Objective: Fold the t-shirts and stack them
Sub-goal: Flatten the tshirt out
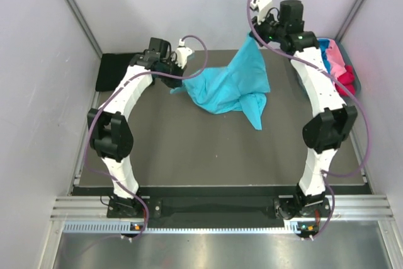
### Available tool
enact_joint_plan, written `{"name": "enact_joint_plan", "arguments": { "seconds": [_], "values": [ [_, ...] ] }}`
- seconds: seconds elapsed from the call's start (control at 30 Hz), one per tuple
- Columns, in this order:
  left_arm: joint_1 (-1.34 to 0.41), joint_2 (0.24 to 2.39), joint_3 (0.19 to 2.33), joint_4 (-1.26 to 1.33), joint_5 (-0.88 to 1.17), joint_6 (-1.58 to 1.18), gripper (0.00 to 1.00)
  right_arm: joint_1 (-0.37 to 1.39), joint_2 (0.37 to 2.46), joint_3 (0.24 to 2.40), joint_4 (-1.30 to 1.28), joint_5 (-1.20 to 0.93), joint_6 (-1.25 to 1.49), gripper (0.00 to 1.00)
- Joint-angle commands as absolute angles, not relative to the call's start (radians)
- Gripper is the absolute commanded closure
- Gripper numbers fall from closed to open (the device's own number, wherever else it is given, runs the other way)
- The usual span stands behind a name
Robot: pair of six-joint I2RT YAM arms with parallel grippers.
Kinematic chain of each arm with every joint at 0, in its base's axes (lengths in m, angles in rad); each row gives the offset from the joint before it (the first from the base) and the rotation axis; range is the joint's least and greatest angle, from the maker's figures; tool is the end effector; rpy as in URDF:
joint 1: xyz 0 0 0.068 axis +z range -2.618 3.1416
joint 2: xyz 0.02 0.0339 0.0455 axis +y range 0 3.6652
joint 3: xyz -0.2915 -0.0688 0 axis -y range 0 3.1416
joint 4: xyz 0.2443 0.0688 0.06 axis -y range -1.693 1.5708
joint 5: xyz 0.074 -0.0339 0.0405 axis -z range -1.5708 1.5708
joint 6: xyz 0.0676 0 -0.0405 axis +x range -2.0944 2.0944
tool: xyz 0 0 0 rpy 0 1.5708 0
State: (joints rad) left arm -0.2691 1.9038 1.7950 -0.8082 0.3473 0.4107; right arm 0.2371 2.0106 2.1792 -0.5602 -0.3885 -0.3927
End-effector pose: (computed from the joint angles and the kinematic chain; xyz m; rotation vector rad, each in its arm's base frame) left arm 0.4261 -0.1414 0.3129 0.9516 2.2550 -0.3689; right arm 0.4811 0.1426 0.4253 -0.8372 1.7521 0.2775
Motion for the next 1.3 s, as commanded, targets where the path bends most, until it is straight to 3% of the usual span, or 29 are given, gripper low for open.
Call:
{"name": "enact_joint_plan", "arguments": {
  "seconds": [0.0, 0.27, 0.33, 0.4, 0.53, 0.73, 1.07, 1.27],
  "values": [
    [-0.273, 1.786, 1.714, -0.776, 0.385, 0.415, 1.00, 0.229, 1.901, 2.093, -0.553, -0.405, -0.446, 1.00],
    [-0.273, 1.697, 1.467, -0.894, 0.451, 0.554, 1.00, 0.233, 1.772, 1.800, -0.615, -0.423, -0.460, 1.00],
    [-0.273, 1.715, 1.444, -0.952, 0.471, 0.574, 0.92, 0.233, 1.764, 1.772, -0.644, -0.422, -0.479, 1.00],
    [-0.273, 1.730, 1.477, -1.015, 0.488, 0.585, 0.75, 0.233, 1.756, 1.758, -0.663, -0.394, -0.503, 1.00],
    [-0.267, 1.752, 1.522, -0.932, 0.462, 0.516, 0.57, 0.216, 1.750, 1.743, -0.629, -0.264, -0.470, 1.00],
    [-0.265, 1.898, 1.646, -0.799, 0.353, 0.396, 0.56, 0.170, 1.747, 1.842, -0.601, -0.268, -0.439, 1.00],
    [-0.265, 2.384, 2.233, -0.909, 0.457, 0.282, 0.54, 0.183, 1.718, 1.824, -0.632, -0.301, -0.449, 1.00],
    [-0.267, 2.416, 2.207, -0.870, 0.577, 0.247, 0.49, 0.184, 1.709, 1.806, -0.637, -0.299, -0.456, 1.00]
  ]
}}
